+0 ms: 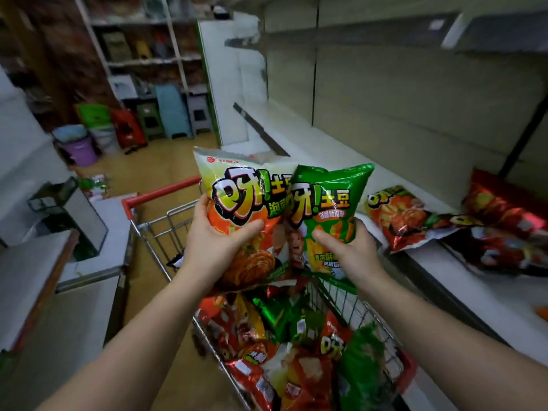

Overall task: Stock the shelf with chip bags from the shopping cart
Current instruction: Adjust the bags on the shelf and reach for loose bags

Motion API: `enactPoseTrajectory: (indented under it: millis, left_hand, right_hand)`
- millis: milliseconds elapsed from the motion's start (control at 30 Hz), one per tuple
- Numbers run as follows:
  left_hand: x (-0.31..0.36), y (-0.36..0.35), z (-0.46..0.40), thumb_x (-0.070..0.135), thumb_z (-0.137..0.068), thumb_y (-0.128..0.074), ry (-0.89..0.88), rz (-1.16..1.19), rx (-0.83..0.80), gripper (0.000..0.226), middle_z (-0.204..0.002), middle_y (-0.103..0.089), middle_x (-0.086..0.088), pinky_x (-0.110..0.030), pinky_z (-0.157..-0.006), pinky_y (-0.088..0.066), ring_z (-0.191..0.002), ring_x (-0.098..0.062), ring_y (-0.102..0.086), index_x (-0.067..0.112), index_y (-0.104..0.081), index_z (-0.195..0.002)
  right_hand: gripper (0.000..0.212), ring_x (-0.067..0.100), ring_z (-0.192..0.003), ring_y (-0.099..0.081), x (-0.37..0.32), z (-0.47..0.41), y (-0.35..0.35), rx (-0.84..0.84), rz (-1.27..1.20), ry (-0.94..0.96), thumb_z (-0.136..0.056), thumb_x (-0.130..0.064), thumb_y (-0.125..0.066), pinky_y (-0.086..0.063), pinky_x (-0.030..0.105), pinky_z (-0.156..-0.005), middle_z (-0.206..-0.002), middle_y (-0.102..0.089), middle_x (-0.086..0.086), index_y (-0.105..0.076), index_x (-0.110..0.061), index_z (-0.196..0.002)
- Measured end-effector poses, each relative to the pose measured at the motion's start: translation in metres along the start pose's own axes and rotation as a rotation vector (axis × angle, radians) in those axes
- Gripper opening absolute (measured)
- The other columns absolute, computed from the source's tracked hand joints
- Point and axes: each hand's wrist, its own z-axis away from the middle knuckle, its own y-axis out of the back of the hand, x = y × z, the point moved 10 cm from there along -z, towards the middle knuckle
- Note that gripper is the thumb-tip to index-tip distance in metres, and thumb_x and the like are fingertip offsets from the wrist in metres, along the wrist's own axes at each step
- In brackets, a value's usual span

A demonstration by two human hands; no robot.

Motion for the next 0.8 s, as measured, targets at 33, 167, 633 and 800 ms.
enactPoseTrajectory:
  millis: [33, 167, 633, 800]
  left_hand:
    - [0.016, 0.006, 0.002, 0.031, -0.065, -0.083, -0.033, 0.009, 0.02, 0.101, -0.132, -0.05, 0.005, -0.041, -0.107, -0.04, -0.118, -0.015, -0.051, 0.021, -0.026, -0.147]
    - [0.081, 0.026, 0.013, 0.026, -0.069, -0.081, -0.152, 0.059, 0.085, 0.094, -0.124, -0.049, 0.005, -0.029, -0.1, -0.039, -0.112, -0.012, -0.049, 0.018, -0.027, -0.146]
    - [0.208, 0.053, 0.069, 0.03, -0.065, -0.079, -0.383, 0.183, -0.006, 0.094, -0.121, -0.051, 0.007, -0.037, -0.095, -0.044, -0.109, -0.015, -0.052, 0.023, -0.03, -0.144]
    - [0.247, 0.037, 0.068, 0.038, -0.054, -0.077, -0.452, 0.278, -0.164, 0.092, -0.114, -0.056, 0.007, -0.043, -0.093, -0.048, -0.106, -0.019, -0.058, 0.026, -0.036, -0.136]
  right_hand:
    - [0.042, 0.01, -0.088, -0.061, -0.019, 0.001, 0.005, 0.002, -0.013, 0.037, -0.076, -0.024, -0.075, -0.051, 0.034, -0.084, -0.096, -0.063, -0.007, -0.052, -0.021, -0.111]
    - [0.052, 0.019, -0.096, -0.063, -0.084, 0.009, 0.029, 0.042, -0.004, 0.149, -0.074, -0.029, -0.077, -0.051, 0.041, -0.089, -0.102, -0.065, -0.001, -0.051, -0.019, -0.117]
    - [0.057, 0.021, -0.098, -0.063, -0.225, 0.093, 0.097, 0.14, 0.075, 0.373, -0.068, -0.033, -0.08, -0.05, 0.042, -0.092, -0.107, -0.065, 0.001, -0.05, -0.021, -0.115]
    - [0.057, 0.016, -0.097, -0.061, -0.262, 0.128, 0.132, 0.293, 0.109, 0.431, -0.072, -0.031, -0.077, -0.048, 0.03, -0.084, -0.105, -0.062, -0.002, -0.05, -0.016, -0.121]
